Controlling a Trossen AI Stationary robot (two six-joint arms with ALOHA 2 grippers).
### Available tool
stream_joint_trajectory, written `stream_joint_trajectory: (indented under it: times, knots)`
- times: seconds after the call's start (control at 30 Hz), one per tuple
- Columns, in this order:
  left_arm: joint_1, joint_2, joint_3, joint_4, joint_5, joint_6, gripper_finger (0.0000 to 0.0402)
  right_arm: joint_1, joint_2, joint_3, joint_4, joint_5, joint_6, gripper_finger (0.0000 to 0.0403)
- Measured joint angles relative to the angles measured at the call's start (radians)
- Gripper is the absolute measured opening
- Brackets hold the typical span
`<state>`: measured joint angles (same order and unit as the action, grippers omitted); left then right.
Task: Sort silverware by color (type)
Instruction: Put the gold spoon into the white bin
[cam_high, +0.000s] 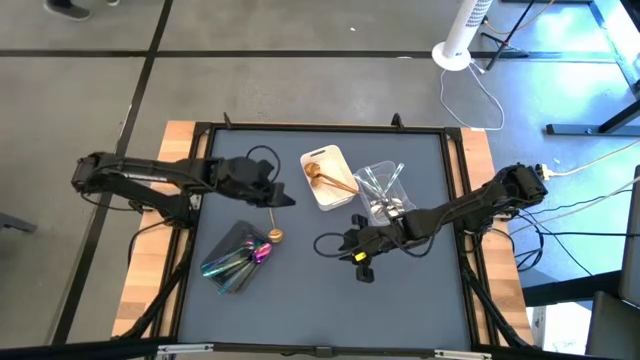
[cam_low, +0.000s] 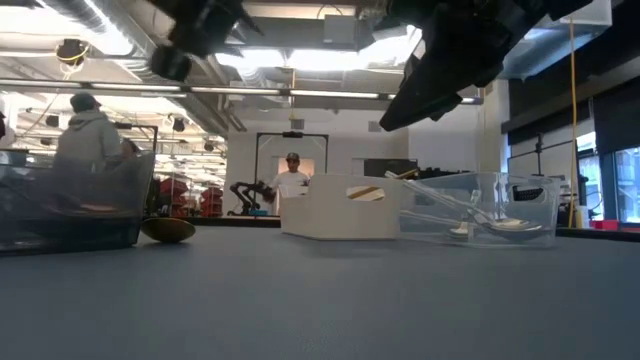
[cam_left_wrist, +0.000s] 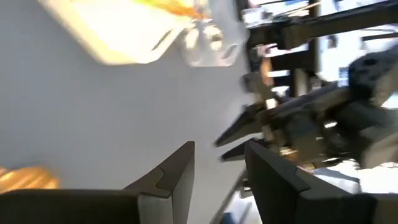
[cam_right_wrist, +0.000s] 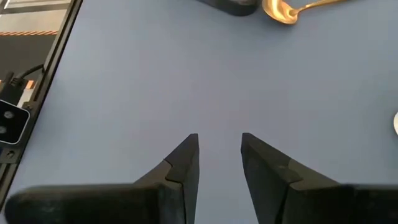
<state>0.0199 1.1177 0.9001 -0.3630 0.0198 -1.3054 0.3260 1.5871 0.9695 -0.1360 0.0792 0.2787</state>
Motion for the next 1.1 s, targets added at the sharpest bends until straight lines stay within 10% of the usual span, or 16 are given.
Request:
stream_joint_trajectory:
  times: [1.1]
  knots:
    - [0.232, 0.422, -0.001, -0.25, 0.276, -0.035, 0.0136, 0.0, 0.0, 0.0, -0.049, 0.0, -0.026, 0.0111]
